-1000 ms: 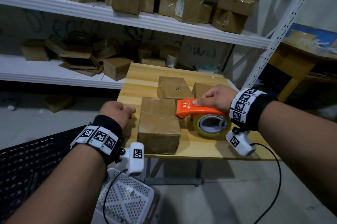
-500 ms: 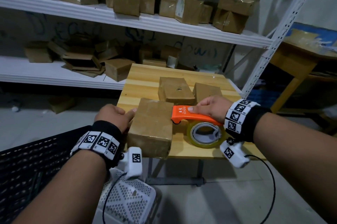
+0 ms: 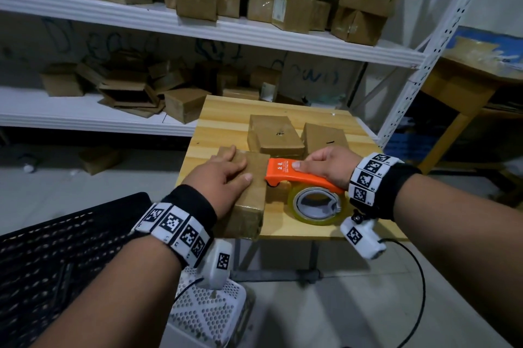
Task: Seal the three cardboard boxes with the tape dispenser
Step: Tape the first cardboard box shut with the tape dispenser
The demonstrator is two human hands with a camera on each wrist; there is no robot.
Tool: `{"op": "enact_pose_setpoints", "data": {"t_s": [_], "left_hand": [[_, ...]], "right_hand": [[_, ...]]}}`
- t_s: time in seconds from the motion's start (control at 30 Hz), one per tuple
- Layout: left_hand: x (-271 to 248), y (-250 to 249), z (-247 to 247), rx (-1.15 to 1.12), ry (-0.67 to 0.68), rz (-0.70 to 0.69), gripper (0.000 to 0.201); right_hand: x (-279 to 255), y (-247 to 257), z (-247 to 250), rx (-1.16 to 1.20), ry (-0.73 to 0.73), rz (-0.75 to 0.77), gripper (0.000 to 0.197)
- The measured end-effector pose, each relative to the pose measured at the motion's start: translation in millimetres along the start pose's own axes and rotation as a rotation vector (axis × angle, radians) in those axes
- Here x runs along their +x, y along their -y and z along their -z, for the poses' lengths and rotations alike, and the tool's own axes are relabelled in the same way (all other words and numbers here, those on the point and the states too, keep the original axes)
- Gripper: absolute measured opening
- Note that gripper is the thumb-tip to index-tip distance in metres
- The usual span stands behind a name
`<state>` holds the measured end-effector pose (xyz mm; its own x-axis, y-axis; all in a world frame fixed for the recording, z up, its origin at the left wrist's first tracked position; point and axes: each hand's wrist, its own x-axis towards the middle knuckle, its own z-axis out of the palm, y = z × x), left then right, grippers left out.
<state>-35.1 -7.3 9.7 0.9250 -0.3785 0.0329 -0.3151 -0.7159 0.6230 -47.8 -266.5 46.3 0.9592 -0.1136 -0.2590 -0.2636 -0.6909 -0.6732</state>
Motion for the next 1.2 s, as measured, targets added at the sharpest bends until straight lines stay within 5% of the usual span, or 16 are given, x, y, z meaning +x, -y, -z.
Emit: {"op": "enact_pose_setpoints", "data": {"t_s": [0.57, 0.83, 1.07, 1.2], "left_hand": [[-3.9, -4.8, -0.5, -0.028, -0.034, 0.02, 0.047], [-5.3, -11.9, -6.3, 0.05, -0.049, 0.026, 0.046], [-4.5, -11.0, -8.3, 0.095, -0.049, 0.023, 0.046], [-4.3, -12.3, -8.7, 0.115, -0.049, 0.024, 0.046]], "right_hand": [[-18.3, -8.3, 35.6, -0.265, -0.041, -0.015, 0.039], [1.7, 45.1, 15.6, -0.624, -0.016, -0.131, 0.063], [1.2, 72.2, 15.3, -0.822, 0.002, -0.139, 0.064], [-2.3, 87.5, 8.4, -0.903, -0.066, -0.061, 0.043]]}}
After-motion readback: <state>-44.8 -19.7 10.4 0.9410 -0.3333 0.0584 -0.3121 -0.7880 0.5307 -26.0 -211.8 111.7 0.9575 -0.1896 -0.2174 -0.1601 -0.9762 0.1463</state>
